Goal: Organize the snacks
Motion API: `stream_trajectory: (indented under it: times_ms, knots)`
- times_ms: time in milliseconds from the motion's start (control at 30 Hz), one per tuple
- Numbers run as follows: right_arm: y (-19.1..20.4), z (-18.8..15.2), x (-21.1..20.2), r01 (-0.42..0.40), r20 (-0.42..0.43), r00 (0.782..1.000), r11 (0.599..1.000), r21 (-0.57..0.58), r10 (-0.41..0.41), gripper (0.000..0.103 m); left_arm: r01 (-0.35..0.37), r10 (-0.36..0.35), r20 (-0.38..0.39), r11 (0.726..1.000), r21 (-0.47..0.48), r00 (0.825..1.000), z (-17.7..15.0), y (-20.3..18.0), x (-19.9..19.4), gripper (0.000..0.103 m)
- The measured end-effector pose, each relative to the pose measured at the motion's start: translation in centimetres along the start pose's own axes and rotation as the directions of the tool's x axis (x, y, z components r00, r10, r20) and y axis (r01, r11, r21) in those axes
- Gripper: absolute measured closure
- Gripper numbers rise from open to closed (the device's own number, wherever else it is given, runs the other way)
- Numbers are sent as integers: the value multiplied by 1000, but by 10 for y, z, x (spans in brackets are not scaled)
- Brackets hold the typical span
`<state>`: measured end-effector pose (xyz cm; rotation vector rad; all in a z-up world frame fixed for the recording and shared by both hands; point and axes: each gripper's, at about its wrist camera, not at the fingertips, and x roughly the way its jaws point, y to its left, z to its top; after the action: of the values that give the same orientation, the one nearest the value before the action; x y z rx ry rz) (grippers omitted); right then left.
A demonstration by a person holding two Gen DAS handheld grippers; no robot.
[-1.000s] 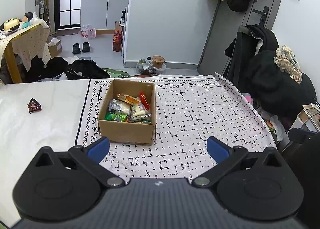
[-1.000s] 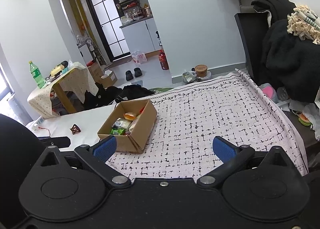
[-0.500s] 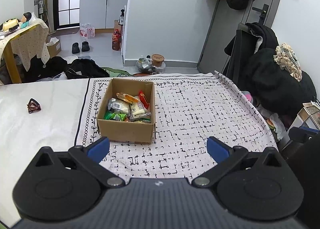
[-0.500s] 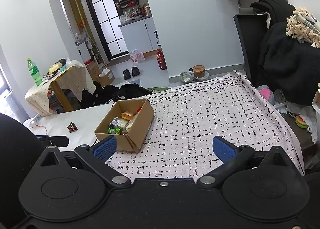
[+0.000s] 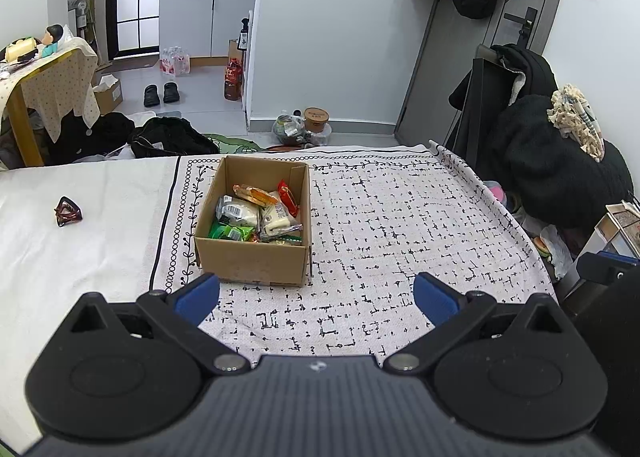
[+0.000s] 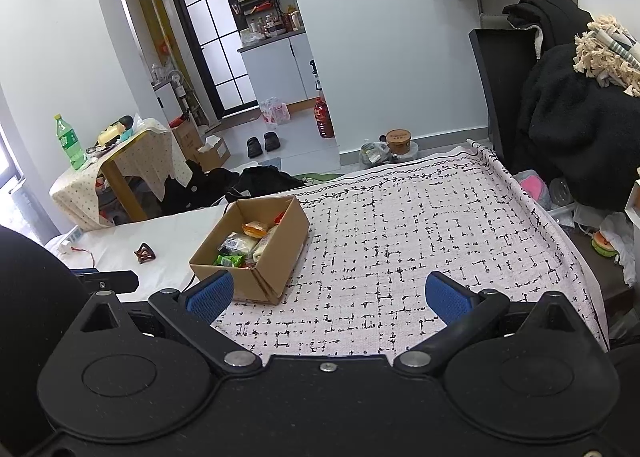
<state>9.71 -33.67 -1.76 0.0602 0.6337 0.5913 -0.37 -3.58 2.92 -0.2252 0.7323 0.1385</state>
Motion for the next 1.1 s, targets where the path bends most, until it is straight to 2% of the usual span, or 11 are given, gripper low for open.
stream_trajectory:
  times_ms: [1100]
  knots:
    - [-1,2,-1,9,-2,1000,1000,-14,-9,0,-1,1,-3,1000,0,1000,2,-1,0,0]
